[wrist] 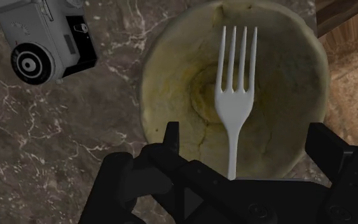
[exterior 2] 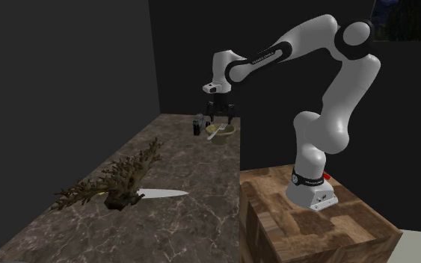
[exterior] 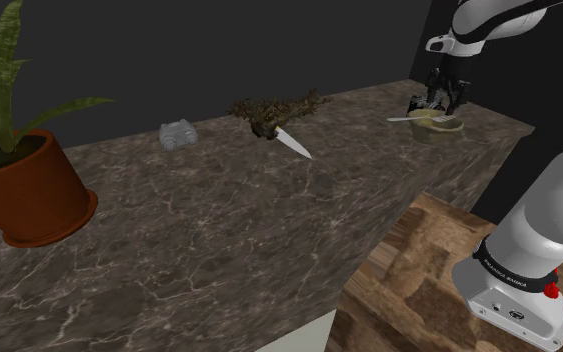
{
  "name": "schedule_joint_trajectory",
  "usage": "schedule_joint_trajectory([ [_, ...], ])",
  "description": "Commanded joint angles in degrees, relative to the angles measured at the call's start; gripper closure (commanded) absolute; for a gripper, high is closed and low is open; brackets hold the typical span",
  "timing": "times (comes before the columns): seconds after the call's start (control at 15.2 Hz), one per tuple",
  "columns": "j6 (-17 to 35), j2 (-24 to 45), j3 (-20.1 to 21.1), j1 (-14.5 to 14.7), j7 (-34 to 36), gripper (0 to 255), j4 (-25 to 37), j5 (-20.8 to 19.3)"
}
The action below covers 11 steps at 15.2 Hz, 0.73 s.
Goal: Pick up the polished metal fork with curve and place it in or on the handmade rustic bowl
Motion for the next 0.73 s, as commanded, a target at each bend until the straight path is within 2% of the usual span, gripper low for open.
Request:
schedule_joint_trajectory([
  [0.0, -3.1, -1.0, 0.8, 0.1, 0.1, 0, 2.1, 0.2],
  [0.13, -6.8, -2.0, 1.7, 0.1, 0.1, 0, 4.7, 0.6],
  [0.66, -6.8, -2.0, 1.7, 0.1, 0.1, 0, 4.7, 0.6],
])
